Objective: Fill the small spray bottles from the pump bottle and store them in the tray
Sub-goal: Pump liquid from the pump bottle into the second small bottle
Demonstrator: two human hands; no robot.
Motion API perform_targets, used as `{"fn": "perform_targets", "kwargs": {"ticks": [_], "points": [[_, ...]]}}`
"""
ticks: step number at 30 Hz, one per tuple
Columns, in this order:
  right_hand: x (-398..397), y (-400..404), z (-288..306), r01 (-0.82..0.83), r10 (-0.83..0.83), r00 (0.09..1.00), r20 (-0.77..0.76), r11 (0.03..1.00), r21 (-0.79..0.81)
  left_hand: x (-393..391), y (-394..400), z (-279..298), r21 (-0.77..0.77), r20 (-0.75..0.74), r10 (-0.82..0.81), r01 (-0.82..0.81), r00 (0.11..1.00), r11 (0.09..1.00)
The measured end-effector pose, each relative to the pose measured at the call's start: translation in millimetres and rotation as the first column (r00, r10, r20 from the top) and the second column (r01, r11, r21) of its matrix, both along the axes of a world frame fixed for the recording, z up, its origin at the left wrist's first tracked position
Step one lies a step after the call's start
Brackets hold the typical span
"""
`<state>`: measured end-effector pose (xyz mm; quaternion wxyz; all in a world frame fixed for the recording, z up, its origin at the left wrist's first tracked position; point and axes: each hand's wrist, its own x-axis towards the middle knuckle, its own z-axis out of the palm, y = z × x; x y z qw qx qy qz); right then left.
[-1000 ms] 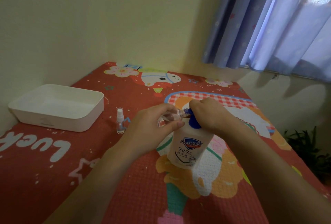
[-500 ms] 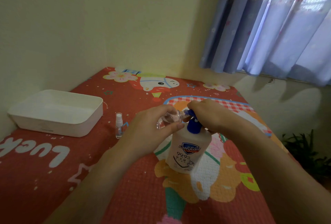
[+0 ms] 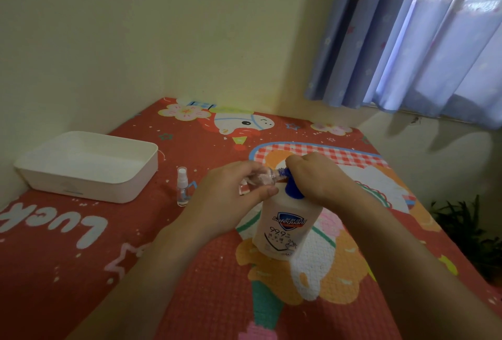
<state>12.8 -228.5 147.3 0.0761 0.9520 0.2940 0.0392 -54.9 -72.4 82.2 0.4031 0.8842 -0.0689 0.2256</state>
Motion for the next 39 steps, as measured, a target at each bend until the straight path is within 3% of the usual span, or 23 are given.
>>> {"fn": "perform_targets", "kwargs": {"ticks": [7,14,22,33,39], "points": [[-4.1,-0.1,4.6,0.010,-0.010,0.999,-0.039,1.000,-0.016,-0.9,-1.0,2.2,0.020,-0.009,-0.001,0.001,1.000,1.000],[-1.1,-3.2,18.8,0.023,-0.004,0.977,-0.215,0.996,0.089,0.7,-0.9,9.9,0.005,0.012,-0.018,0.018,1.000,1.000],[-4.8,-2.8,11.2,-0.008,0.007,0.999,-0.039,1.000,-0.024,0.7,-2.3,6.0,0.000,0.010,-0.008,0.008,1.000,1.000],[-2.9,-1.9,0.2,-0.022,0.022,1.000,-0.003,1.000,-0.011,1.9,-2.3,-3.9,0.008,-0.001,-0.012,0.012,1.000,1.000],[-0.9,-2.4,9.8,-0.016,0.017,0.997,-0.070,1.000,0.023,0.9,-2.9,3.4,-0.032,0.008,-0.053,0.053,0.999,0.998]]}}
